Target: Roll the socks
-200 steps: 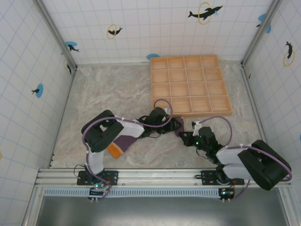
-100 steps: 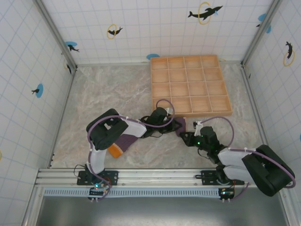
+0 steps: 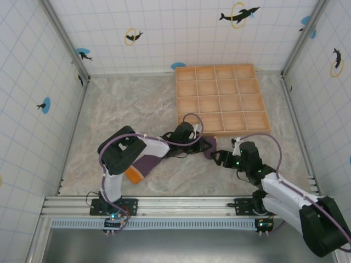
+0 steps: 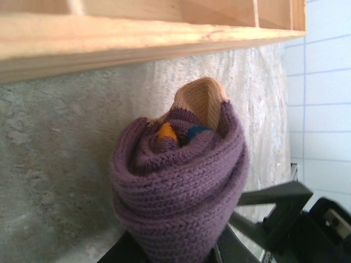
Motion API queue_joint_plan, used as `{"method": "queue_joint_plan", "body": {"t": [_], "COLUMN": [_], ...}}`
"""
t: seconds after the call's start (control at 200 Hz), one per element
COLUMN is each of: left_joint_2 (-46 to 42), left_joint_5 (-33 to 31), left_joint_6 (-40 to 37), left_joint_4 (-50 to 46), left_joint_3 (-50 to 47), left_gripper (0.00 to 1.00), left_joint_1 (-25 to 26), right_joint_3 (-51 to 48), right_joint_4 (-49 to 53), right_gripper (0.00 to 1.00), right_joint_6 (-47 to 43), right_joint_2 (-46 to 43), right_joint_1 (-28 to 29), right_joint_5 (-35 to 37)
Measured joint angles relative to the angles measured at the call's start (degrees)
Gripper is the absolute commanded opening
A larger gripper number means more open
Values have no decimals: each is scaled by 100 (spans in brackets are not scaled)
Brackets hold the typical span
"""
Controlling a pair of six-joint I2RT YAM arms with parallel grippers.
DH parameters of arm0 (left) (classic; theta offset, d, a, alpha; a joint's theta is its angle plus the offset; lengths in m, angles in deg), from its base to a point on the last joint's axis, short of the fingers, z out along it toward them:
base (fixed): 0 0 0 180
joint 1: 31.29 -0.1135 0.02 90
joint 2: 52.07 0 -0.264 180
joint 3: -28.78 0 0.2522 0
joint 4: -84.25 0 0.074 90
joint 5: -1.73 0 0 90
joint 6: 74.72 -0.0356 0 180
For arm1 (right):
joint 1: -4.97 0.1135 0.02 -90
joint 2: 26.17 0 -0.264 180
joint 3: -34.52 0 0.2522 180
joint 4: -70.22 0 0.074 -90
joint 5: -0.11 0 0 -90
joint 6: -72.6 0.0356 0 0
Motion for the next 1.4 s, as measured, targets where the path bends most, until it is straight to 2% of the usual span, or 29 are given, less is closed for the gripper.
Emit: {"method": "queue_joint_plan", "body": {"t": [0.165, 0.375, 0.49, 0.591, 0.931, 1.401], "left_joint_2": [-262, -551, -553, -551, -518, -83], "left_joint_5": [387, 811, 1034, 1252, 1840, 2457], "left_joint_6": [-262, -568, -732, -807, -1145, -1073], "left_joint_4": [-313, -660, -935, -1093, -1578, -1679], "left_joint_3": [201, 717, 1038, 1250, 2076, 3012], "left_gripper": [0, 0, 0, 0, 0, 0], "left_joint_1": [-166, -444, -616, -741, -1097, -1539], "right_joint_3": [581, 1014, 1051, 1071, 1346, 2483], "right_joint_4": [391, 212, -302, -743, -2321, -4507], "right_gripper": [90, 91, 94, 100, 100, 100], "right_joint_6": [17, 354, 758, 1108, 2009, 3040], "right_joint_2": [120, 597, 822, 992, 1779, 3224], "right_joint_1": [-557, -1032, -1222, -1331, -1554, -1620], "right_joint_5": [-632, -1451, -1829, -2074, -2699, -3123]}}
